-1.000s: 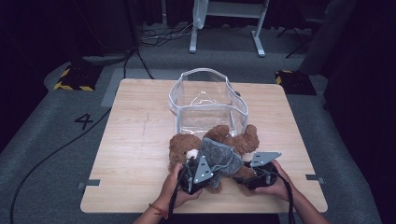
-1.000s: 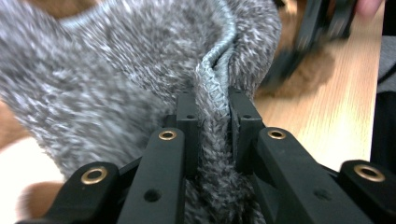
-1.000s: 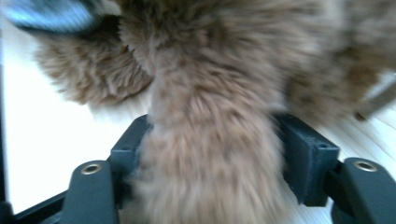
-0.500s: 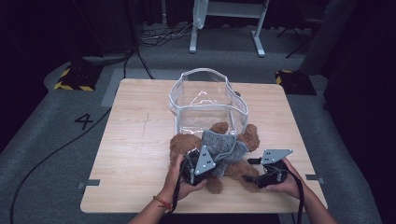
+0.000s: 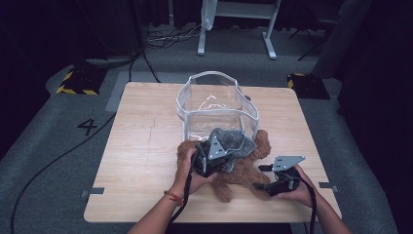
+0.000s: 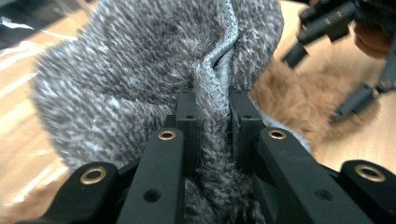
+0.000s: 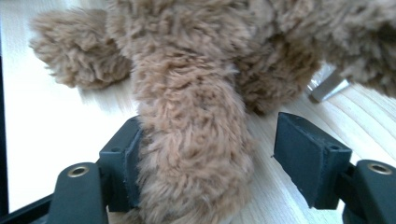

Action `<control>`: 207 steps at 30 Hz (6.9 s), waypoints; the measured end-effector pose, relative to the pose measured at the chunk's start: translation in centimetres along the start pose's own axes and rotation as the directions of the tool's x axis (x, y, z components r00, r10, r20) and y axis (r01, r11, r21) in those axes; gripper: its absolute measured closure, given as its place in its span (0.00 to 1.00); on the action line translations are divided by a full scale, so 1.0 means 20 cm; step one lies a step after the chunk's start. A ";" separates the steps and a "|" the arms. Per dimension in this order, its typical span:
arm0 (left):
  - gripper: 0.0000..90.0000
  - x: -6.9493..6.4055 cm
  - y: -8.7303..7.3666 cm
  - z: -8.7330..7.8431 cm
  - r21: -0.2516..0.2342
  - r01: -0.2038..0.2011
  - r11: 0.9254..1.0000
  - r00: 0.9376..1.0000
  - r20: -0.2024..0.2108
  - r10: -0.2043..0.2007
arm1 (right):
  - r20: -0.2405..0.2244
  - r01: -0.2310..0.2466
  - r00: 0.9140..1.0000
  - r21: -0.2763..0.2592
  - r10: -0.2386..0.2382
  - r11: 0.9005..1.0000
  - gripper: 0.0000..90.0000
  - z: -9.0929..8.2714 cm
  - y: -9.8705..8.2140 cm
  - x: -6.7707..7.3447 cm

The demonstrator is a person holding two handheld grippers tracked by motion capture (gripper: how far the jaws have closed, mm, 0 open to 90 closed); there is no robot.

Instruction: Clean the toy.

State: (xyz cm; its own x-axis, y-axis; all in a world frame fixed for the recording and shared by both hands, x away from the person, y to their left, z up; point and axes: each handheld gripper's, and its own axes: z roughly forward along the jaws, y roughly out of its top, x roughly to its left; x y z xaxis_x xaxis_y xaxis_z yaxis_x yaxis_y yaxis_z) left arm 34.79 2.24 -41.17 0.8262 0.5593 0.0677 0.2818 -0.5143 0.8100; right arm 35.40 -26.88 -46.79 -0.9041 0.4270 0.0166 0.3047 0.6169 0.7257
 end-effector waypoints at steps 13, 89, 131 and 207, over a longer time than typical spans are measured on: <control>0.86 0.06 -0.16 -0.41 -0.051 -0.016 0.999 0.990 -0.140 0.008 | -0.004 -0.022 1.000 -0.003 0.022 1.000 0.31 0.01 -0.02 -0.02; 0.86 -0.28 -0.20 0.03 0.095 -0.114 0.989 0.990 0.091 0.105 | -0.030 0.007 1.000 -0.078 -0.010 0.997 0.55 -0.32 -0.02 -0.07; 0.86 -0.40 -0.17 0.07 0.157 -0.201 0.967 0.973 0.144 0.178 | -0.177 -0.078 0.982 -0.055 0.067 0.995 0.72 0.11 0.02 0.12; 0.85 -0.17 0.19 -0.12 -0.183 -0.076 0.980 0.993 0.070 0.091 | 0.246 0.249 0.953 -0.306 -0.176 0.919 0.77 -0.12 0.19 0.09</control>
State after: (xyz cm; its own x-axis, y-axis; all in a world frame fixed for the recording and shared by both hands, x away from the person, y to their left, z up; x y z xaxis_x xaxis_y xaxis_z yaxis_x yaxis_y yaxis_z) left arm 31.92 -0.05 -36.98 0.8804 0.4636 0.0999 0.1237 -0.4278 0.8954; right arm 34.30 -25.31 -42.34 -0.8418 0.4609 -0.2810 -0.0363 0.4709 0.8814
